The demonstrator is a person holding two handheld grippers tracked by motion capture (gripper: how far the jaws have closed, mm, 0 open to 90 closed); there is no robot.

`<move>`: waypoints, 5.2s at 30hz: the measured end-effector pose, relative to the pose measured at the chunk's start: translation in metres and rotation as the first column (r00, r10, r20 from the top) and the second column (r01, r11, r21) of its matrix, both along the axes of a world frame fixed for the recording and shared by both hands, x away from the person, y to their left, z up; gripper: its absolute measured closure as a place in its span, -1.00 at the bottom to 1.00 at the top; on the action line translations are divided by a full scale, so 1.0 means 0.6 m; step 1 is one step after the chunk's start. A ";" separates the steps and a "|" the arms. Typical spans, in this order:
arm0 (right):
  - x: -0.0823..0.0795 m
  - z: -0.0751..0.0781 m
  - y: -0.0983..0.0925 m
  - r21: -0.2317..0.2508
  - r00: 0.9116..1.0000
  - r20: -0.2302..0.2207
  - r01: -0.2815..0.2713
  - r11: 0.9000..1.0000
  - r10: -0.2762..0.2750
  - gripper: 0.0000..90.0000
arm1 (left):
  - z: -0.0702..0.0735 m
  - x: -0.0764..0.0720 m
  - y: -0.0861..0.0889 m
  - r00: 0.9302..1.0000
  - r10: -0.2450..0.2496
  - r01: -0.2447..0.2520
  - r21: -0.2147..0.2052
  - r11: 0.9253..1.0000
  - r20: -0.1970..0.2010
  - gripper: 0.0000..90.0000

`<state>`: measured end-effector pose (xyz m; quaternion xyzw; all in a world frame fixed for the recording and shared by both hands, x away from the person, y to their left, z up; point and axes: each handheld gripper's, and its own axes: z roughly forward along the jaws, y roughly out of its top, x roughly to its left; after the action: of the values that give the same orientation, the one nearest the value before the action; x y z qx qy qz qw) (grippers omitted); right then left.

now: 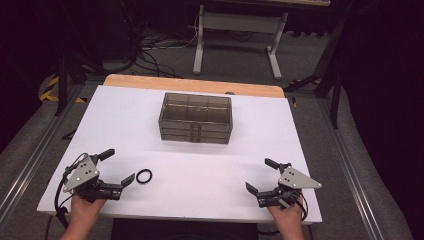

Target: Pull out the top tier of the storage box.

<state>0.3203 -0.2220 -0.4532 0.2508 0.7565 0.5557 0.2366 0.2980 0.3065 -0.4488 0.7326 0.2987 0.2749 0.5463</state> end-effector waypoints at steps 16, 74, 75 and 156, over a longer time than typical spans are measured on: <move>0.000 0.000 0.001 0.005 1.000 0.008 0.013 1.000 -0.013 -0.99 | 0.000 -0.002 -0.001 1.000 -0.001 0.001 0.013 1.000 -0.003 -1.00; 0.069 0.057 0.207 -0.114 0.986 -0.004 -0.164 0.980 0.165 -0.99 | 0.016 -0.009 0.002 0.999 -0.036 0.036 0.004 0.999 0.013 -0.99; 0.069 0.057 0.207 -0.114 0.986 -0.004 -0.164 0.980 0.165 -0.99 | 0.016 -0.009 0.002 0.999 -0.036 0.036 0.004 0.999 0.013 -0.99; 0.069 0.046 0.352 -0.697 0.805 0.579 0.404 0.592 0.132 -0.06 | 0.017 -0.008 0.001 0.999 -0.035 0.035 0.006 0.999 0.022 -0.99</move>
<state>0.3617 -0.0108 -0.4258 -0.0006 0.7904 0.1868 0.5834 0.2930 0.3072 -0.4384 0.7362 0.2791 0.2743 0.5521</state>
